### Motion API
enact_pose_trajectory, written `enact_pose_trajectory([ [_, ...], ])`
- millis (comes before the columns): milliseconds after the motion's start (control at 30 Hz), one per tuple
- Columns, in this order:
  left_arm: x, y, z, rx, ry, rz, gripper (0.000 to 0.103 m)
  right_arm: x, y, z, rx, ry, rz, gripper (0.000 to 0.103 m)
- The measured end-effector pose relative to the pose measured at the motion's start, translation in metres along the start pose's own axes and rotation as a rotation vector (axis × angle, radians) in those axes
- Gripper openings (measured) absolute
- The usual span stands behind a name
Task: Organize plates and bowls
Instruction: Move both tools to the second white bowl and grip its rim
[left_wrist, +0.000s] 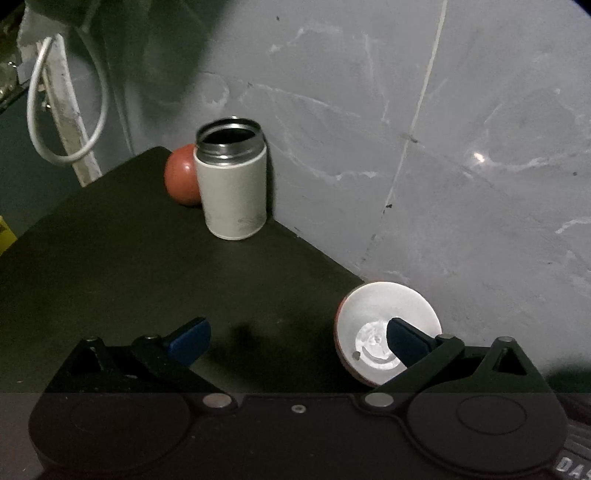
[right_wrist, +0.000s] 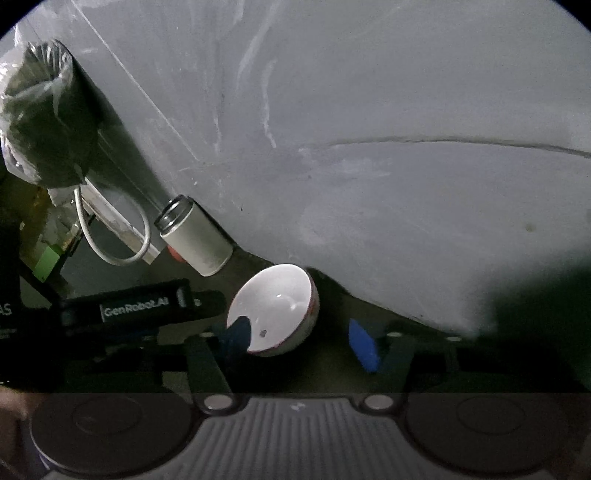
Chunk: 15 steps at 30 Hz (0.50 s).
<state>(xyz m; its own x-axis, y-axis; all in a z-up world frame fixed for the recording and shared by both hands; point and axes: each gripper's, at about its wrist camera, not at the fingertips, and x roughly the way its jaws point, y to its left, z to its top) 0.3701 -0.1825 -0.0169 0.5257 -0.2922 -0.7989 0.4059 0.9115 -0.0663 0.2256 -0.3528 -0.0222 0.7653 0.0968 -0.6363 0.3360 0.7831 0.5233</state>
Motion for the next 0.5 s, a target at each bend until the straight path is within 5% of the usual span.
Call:
enact_pose_trajectory([
  [167, 0.014, 0.000, 0.001, -0.027, 0.038, -0.032, 0.094, 0.025, 0.008, 0.006, -0.025, 0.033, -0.037, 0.058],
  [433, 0.027, -0.001, 0.000, -0.066, 0.079, -0.074, 0.063, 0.045, 0.010, 0.008, -0.057, 0.071, -0.057, 0.043],
  [500, 0.030, -0.001, 0.000, -0.071, 0.090, -0.085, 0.047, 0.047, 0.010, 0.010, -0.061, 0.084, -0.053, 0.039],
])
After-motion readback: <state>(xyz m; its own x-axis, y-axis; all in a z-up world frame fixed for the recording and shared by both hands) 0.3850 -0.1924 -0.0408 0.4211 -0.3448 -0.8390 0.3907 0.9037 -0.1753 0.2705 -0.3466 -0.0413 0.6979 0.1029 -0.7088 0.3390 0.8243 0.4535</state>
